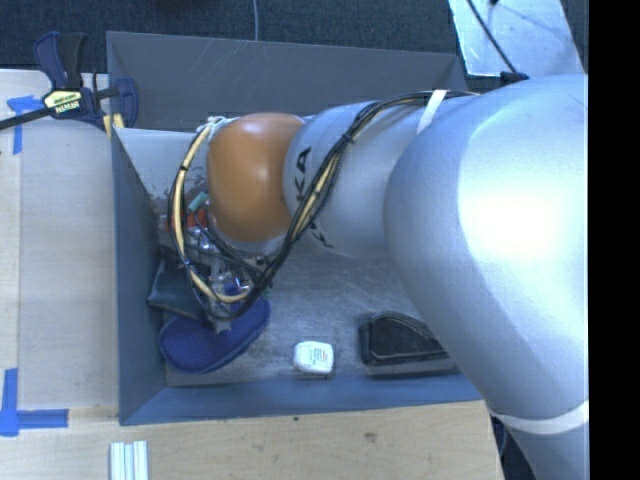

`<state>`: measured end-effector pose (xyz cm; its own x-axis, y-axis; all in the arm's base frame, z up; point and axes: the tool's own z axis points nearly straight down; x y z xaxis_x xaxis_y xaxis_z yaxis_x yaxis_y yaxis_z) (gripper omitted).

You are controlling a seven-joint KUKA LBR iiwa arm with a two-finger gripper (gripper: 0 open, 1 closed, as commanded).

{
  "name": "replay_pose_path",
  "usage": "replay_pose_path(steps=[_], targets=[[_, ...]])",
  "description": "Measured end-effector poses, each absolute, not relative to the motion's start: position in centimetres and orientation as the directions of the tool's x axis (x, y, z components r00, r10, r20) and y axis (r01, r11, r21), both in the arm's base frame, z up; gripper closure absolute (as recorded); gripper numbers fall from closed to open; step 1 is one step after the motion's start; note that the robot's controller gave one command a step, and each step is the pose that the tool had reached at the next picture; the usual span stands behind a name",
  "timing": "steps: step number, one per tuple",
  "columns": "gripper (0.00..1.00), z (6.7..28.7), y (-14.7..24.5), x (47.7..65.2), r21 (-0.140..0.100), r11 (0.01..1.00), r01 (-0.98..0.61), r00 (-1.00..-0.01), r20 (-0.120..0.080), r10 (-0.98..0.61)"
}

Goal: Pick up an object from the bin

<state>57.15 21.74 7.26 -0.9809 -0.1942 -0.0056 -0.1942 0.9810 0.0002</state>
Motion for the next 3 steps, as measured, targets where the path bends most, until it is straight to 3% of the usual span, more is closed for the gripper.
replay_pose_path(steps=[1,2,3], targets=[[1.00,7.3,21.8,57.3,0.003,0.982,-0.191,-0.982,-0.011,-0.191],[1.00,16.5,21.8,57.6,0.002,0.982,-0.190,-0.982,-0.012,-0.190],[1.00,17.2,21.9,57.7,0.001,0.982,-0.189,-0.982,-0.006,-0.189]])
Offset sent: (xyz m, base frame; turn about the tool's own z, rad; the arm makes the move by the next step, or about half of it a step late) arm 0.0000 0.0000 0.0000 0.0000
